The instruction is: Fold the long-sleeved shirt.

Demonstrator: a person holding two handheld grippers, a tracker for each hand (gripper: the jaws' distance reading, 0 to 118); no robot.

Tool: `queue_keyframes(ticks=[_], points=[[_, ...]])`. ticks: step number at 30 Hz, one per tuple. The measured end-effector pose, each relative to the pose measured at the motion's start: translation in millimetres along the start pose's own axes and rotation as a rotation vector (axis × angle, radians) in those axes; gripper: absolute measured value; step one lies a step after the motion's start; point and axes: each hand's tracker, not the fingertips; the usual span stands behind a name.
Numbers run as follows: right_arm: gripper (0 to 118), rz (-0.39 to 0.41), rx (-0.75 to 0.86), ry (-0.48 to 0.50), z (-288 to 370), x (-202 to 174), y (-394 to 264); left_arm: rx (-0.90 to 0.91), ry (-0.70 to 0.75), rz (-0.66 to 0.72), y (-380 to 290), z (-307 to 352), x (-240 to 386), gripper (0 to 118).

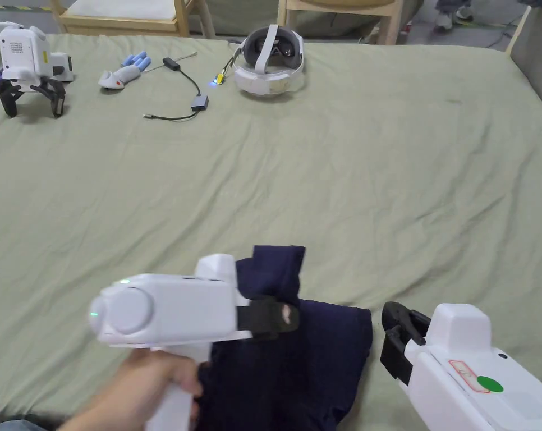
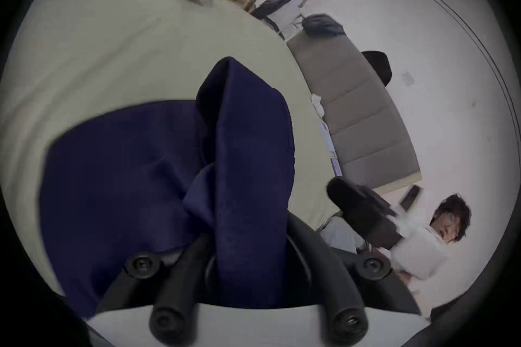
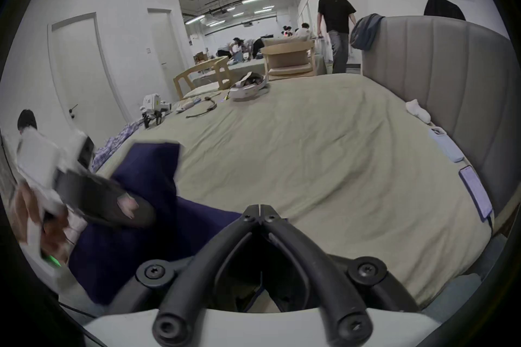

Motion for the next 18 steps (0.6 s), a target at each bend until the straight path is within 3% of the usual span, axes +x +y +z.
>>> queue_keyframes(ticks=[5, 6, 7, 8, 9, 10, 11, 12, 15, 17, 18], points=[[0, -0.011, 0.025, -0.026, 14, 16, 3, -0.075, 0.123, -0.059, -15, -64, 22, 16], [0, -0.016, 0.026, -0.028, 14, 19, 2, -0.035, 0.122, 0.024, -13, -67, 17, 17], [0, -0.019, 0.024, -0.03, 13, 21, 1, -0.041, 0.107, 0.019, -12, -67, 18, 22], [0, -0.023, 0.023, -0.031, 13, 22, 1, -0.048, 0.099, 0.011, -10, -62, 18, 32], [0, -0.028, 0.022, -0.03, 11, 24, -2, -0.045, 0.054, 0.023, -7, -54, 18, 53], [0, -0.031, 0.02, -0.028, 10, 25, -4, -0.041, 0.002, 0.022, -7, -35, 18, 86], [0, -0.034, 0.021, -0.029, 10, 25, -5, -0.027, -0.033, 0.017, -6, -24, 18, 105], [0, -0.038, 0.021, -0.027, 10, 25, -6, 0.002, -0.068, 0.02, -3, -6, 18, 111], [0, -0.051, 0.022, -0.02, 13, 22, -4, 0.126, -0.146, 0.009, 12, 48, 4, 111], [0, -0.058, 0.019, -0.013, 13, 21, -4, 0.148, -0.105, 0.003, 20, 63, -4, 109], [0, -0.063, 0.02, -0.011, 12, 20, -3, 0.137, -0.043, 0.012, 21, 62, -15, 102]])
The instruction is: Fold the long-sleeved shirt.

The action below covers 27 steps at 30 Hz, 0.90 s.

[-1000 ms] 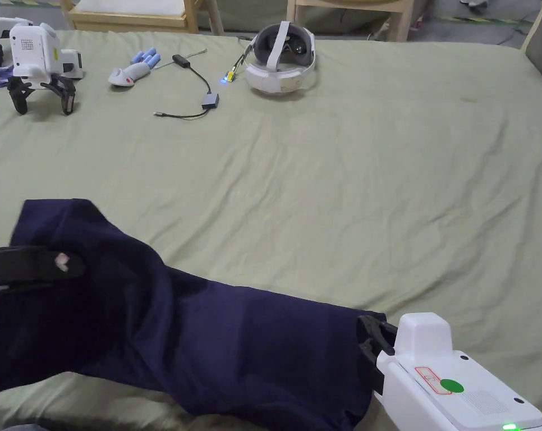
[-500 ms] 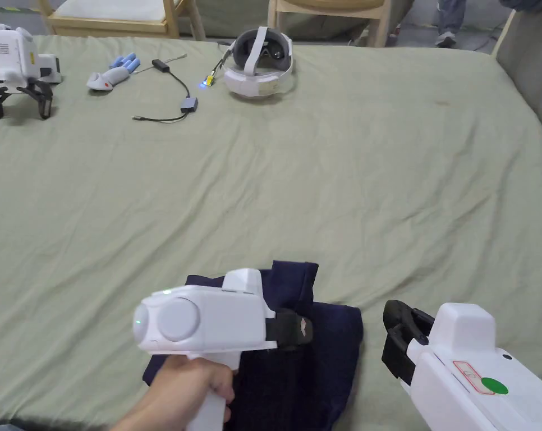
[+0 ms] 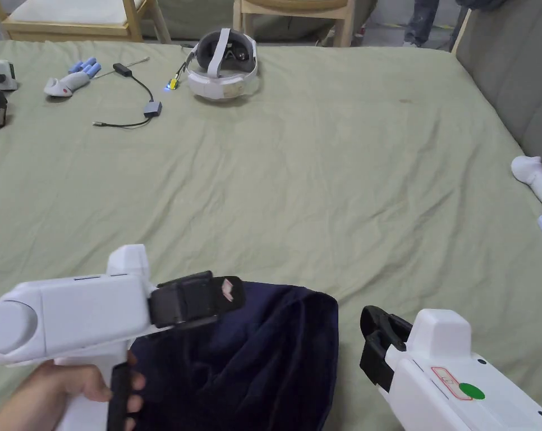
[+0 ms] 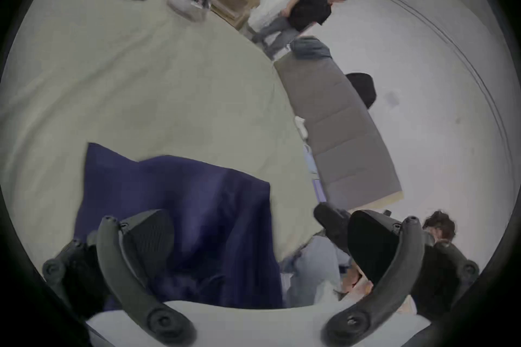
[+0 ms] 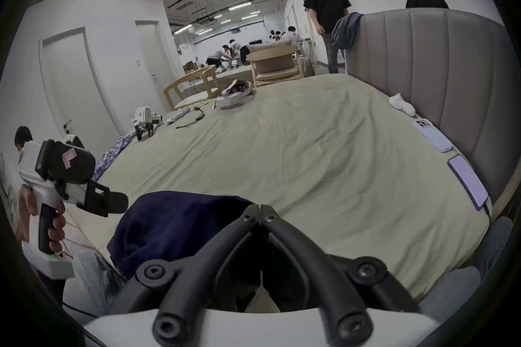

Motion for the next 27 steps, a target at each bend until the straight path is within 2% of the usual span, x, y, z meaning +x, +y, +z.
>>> queue_keyframes(ticks=[1, 2, 5, 7, 11, 13, 16, 19, 22, 25, 27], points=[[0, -0.004, 0.0, 0.005, 0, 0, 0, -0.031, 0.046, 0.01, 1, -4, -11, 69], [0, -0.008, -0.002, 0.008, -1, 0, 0, -0.06, 0.055, 0.024, 1, -12, -19, 43], [0, -0.012, -0.005, 0.013, -2, 0, -1, -0.181, 0.089, 0.075, -17, -59, -41, 6], [0, -0.015, -0.011, 0.012, 1, -1, -1, -0.262, 0.095, 0.061, -33, -90, -44, 4], [0, -0.014, -0.011, -0.004, 5, 3, -2, -0.349, -0.008, 0.073, -61, -138, -21, 3], [0, -0.015, -0.016, -0.01, 5, 6, -1, -0.37, 0.001, 0.056, -76, -158, 11, 3], [0, -0.019, -0.021, -0.009, 4, 9, -2, -0.384, 0.004, 0.032, -77, -178, 14, 3], [0, -0.017, -0.017, 0.0, 7, 7, 3, -0.288, -0.105, -0.029, -64, -137, 28, 3], [0, -0.022, -0.026, 0.048, 2, 0, 8, -0.154, -0.12, -0.094, -43, -65, 36, 3], [0, -0.064, -0.086, 0.217, -15, -17, 9, -0.021, -0.061, -0.053, -19, 0, 7, 3], [0, -0.045, -0.189, 0.327, -36, -34, 2, 0.02, -0.014, -0.033, -7, 29, -21, 3]])
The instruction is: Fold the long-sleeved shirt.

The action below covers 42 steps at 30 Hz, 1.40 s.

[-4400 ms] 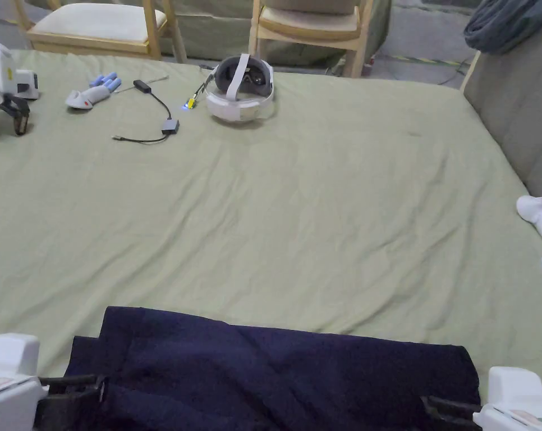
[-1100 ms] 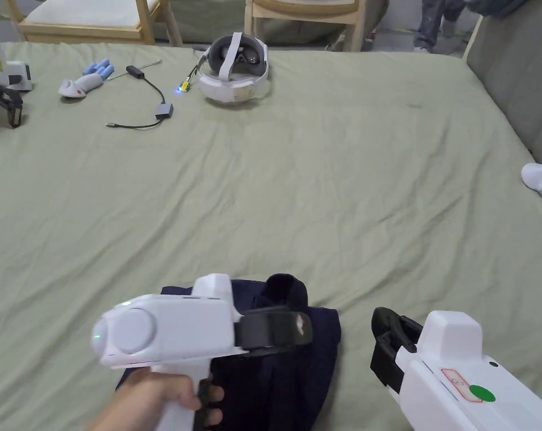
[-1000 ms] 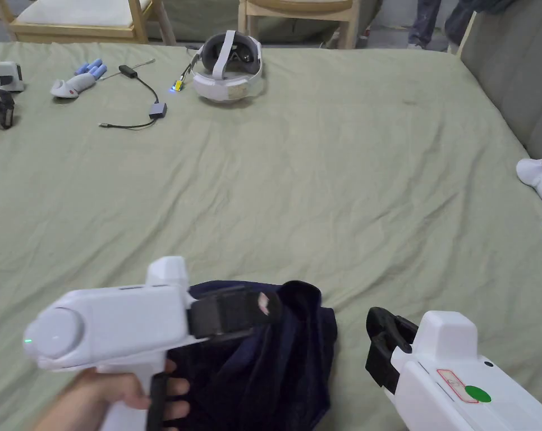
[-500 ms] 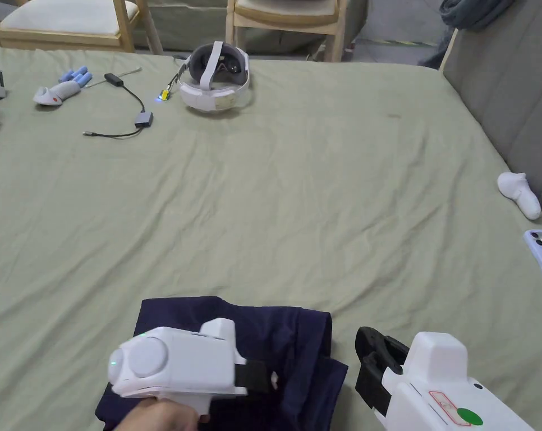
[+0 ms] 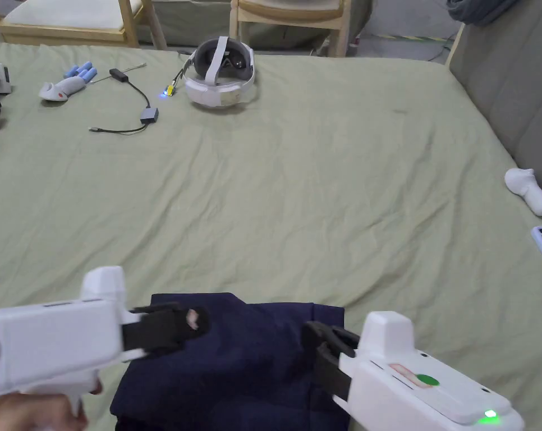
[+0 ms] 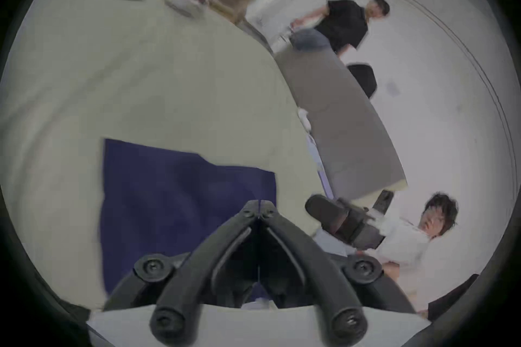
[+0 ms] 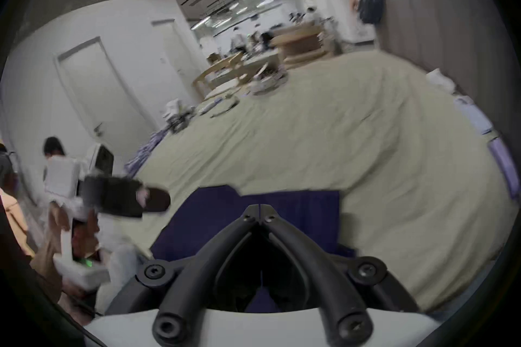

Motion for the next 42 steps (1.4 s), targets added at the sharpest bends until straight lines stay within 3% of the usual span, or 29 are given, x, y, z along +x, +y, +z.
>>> queue_keyframes(ticks=[2, 3, 5, 7, 8, 9, 10, 11, 12, 14, 17, 19, 20, 22, 23, 25, 26, 28, 32, 33, 36, 42], points=[[0, -0.095, -0.096, 0.089, -30, 6, -11, 0.016, 0.039, 0.055, 7, 17, -37, 3], [0, -0.158, -0.171, 0.085, -46, 14, -18, -0.006, 0.037, 0.085, 10, 20, -54, 4], [0, -0.228, -0.291, 0.066, -76, 43, -38, -0.045, -0.018, 0.152, 12, 21, -80, 16], [0, -0.286, -0.338, -0.014, -85, 68, -54, -0.06, 0.014, 0.19, 12, 15, -100, 29], [0, -0.332, -0.305, 0.007, -79, 74, -57, -0.058, 0.061, 0.175, 11, 12, -104, 60], [0, -0.428, -0.259, 0.105, -70, 81, -56, -0.072, 0.086, 0.148, 10, 6, -111, 87], [0, -0.417, -0.269, 0.044, -65, 79, -53, -0.109, 0.02, 0.18, 11, -1, -120, 105], [0, -0.331, -0.271, -0.003, -63, 75, -51, -0.13, -0.036, 0.216, 12, -6, -126, 107], [0, -0.291, -0.263, -0.005, -60, 71, -47, -0.163, -0.102, 0.277, 13, -15, -134, 107], [0, -0.313, -0.27, -0.002, -59, 71, -45, -0.235, -0.188, 0.354, 15, -35, -147, 107], [0, -0.288, -0.267, -0.011, -68, 72, -49, -0.312, -0.162, 0.393, 8, -74, -151, 103], [0, -0.275, -0.257, -0.017, -66, 70, -50, -0.35, -0.202, 0.44, -4, -96, -148, 80], [0, -0.268, -0.246, -0.037, -61, 68, -51, -0.36, -0.159, 0.407, -7, -102, -143, 75], [0, -0.237, -0.235, -0.08, -56, 63, -50, -0.321, -0.138, 0.334, -10, -87, -110, 49], [0, -0.202, -0.222, -0.103, -54, 59, -48, -0.322, -0.141, 0.371, -11, -87, -113, 38], [0, -0.121, -0.182, -0.174, -47, 46, -40, -0.317, -0.138, 0.397, -9, -81, -116, 30], [0, -0.071, -0.15, -0.199, -42, 37, -35, -0.311, -0.146, 0.338, -8, -78, -113, 29], [0, 0.079, -0.068, -0.233, -32, 9, -15, -0.3, -0.129, 0.349, -6, -69, -106, 28], [0, 0.312, 0.02, -0.198, -32, -40, 8, -0.248, -0.096, 0.293, 9, -31, -96, 28], [0, 0.343, 0.029, -0.182, -36, -53, 12, -0.235, -0.083, 0.292, 19, -24, -145, 28], [0, 0.459, 0.015, -0.126, -68, -88, 17, -0.183, -0.012, 0.293, 40, 22, -177, 28], [0, 0.515, -0.034, 0.022, -156, -163, 9, -0.118, 0.188, 0.289, 93, 125, -255, 28]])
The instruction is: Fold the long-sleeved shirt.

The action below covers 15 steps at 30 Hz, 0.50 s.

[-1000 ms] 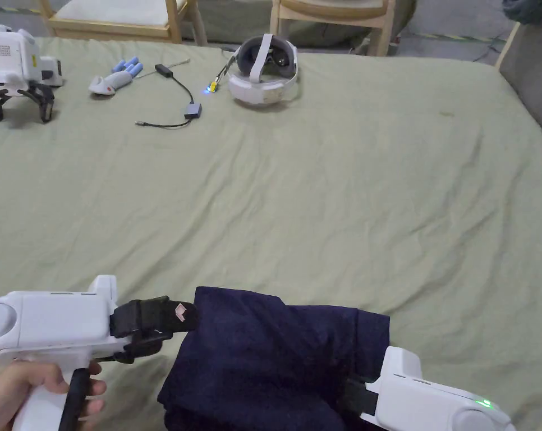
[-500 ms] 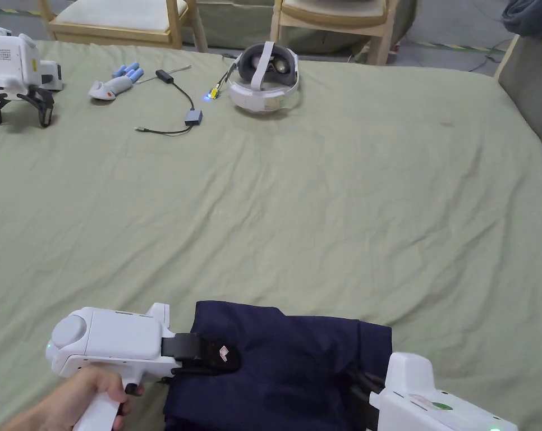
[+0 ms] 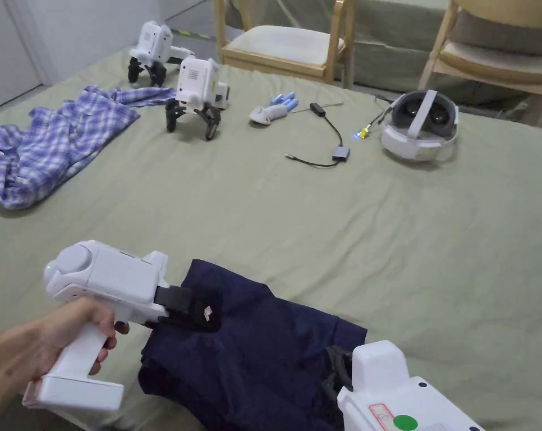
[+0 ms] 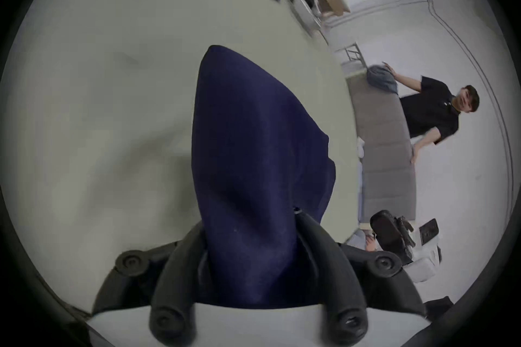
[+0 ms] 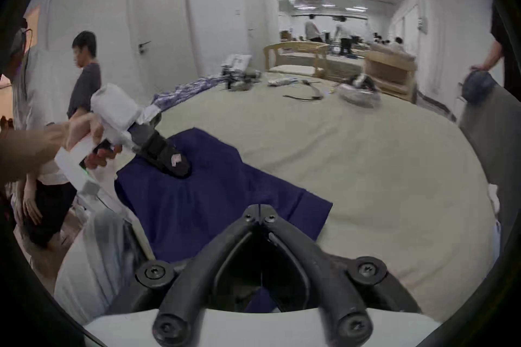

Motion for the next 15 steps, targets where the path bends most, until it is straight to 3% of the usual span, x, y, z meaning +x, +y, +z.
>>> queue_keyframes(ticks=[3, 8, 15], points=[[0, 0.018, -0.005, 0.048, -29, -28, 22, 0.011, 0.078, -0.043, 25, 48, -12, 28], [0, 0.038, -0.015, 0.089, -67, -56, 44, 0.049, 0.246, 0.009, 64, 107, -63, 28], [0, 0.032, -0.026, 0.113, -84, -54, 52, 0.091, 0.398, 0.11, 73, 143, -113, 30]])
